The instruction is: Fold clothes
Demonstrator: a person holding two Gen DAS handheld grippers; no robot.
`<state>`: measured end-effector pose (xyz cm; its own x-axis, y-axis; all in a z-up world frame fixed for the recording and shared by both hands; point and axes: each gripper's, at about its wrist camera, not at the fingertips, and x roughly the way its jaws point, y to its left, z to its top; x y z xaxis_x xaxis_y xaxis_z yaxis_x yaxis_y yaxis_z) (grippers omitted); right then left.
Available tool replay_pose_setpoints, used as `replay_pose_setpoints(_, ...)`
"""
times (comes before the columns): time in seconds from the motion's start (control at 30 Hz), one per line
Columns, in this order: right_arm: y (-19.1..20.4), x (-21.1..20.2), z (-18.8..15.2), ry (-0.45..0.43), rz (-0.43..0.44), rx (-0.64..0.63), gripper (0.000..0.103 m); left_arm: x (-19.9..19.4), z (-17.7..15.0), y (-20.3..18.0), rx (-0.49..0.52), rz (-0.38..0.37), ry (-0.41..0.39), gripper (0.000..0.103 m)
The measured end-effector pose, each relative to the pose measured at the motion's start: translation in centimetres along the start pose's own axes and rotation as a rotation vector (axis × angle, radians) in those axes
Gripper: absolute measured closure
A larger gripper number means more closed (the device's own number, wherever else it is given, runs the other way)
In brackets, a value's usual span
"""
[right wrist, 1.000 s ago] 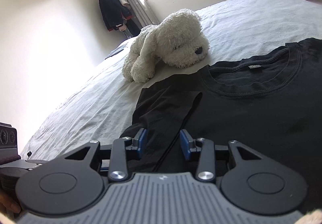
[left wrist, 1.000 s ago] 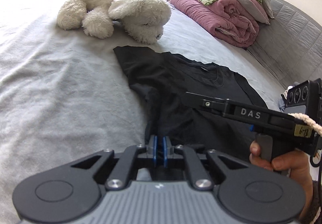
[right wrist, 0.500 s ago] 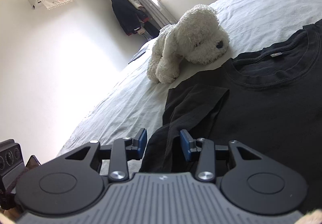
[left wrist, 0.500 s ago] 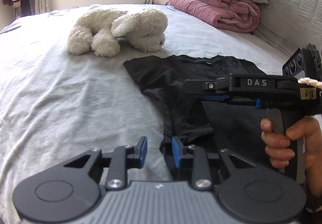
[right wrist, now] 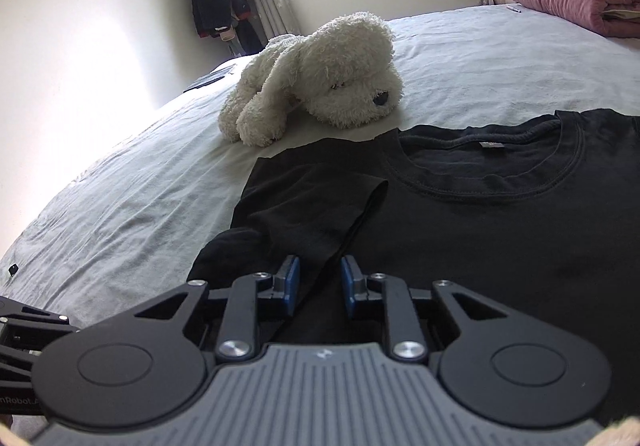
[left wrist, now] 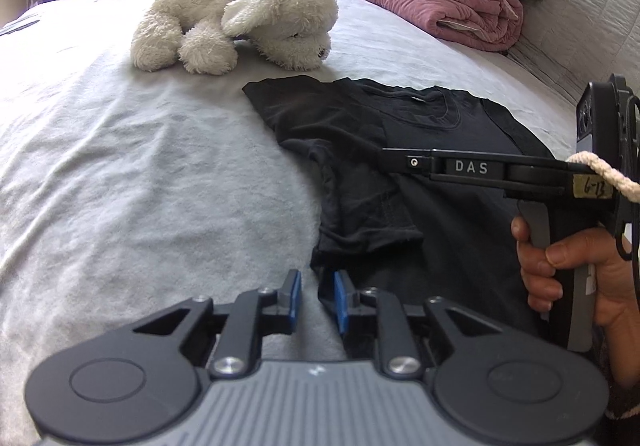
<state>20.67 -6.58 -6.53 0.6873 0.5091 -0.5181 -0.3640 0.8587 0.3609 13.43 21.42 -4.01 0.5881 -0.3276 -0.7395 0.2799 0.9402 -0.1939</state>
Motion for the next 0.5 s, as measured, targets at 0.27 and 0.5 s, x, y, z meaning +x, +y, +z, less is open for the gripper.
replay_pose_setpoints(0.27, -2.2, 0.0, -0.8, -0.037, 0.089, 0.182, 0.059, -0.5, -1.8, -1.5, -0.168, 0.057, -0.051, 0.065)
replay_pose_setpoints(0.5, -3.7, -6.8, -2.8, 0.024, 0.109, 0.28, 0.055, -3.2, -4.9, -3.0, -0.275, 0.071, -0.055, 0.062)
